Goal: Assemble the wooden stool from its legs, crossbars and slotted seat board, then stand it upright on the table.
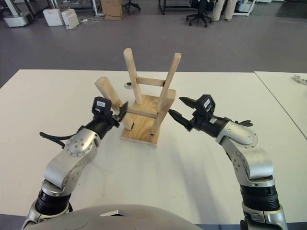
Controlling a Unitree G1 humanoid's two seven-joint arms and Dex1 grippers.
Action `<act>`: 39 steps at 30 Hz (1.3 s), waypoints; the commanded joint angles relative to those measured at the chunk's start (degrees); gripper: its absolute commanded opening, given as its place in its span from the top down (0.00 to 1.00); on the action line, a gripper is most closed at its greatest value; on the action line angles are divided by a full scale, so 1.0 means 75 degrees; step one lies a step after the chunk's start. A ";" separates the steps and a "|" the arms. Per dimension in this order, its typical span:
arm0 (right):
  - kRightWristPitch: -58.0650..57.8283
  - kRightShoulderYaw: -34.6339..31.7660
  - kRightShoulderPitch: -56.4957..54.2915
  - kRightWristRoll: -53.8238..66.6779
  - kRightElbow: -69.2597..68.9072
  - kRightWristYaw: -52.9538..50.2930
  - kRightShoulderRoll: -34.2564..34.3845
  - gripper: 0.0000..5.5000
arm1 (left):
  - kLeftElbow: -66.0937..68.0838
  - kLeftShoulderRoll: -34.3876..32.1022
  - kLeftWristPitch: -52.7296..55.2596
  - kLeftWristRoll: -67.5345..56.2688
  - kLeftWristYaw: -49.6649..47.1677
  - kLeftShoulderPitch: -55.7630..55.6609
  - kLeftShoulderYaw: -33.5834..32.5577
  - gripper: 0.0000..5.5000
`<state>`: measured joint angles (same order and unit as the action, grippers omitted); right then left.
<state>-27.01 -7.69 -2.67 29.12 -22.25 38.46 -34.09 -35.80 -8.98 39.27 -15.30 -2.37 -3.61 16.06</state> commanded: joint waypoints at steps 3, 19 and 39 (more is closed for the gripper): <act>0.0027 -0.0806 -0.0514 0.0139 0.0373 -0.0158 -0.0221 0.40 | -0.0919 0.0479 0.0295 -0.1810 0.0794 0.0462 -0.0854 0.45; -0.2417 -0.1528 -0.4133 0.3286 -0.0205 -0.2818 0.0624 0.40 | 0.0947 -0.1679 0.1130 -0.4625 0.2471 -0.4049 -0.3468 0.45; -0.1481 -0.1252 -0.4449 0.2403 0.0530 -0.2204 0.0285 0.40 | 0.1993 -0.1819 0.0450 -0.5796 0.3351 -0.4965 -0.3304 0.45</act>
<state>-37.18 -13.68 -29.35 43.73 -18.28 22.15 -29.72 -21.36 -19.51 40.31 -54.98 23.00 -34.50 -5.15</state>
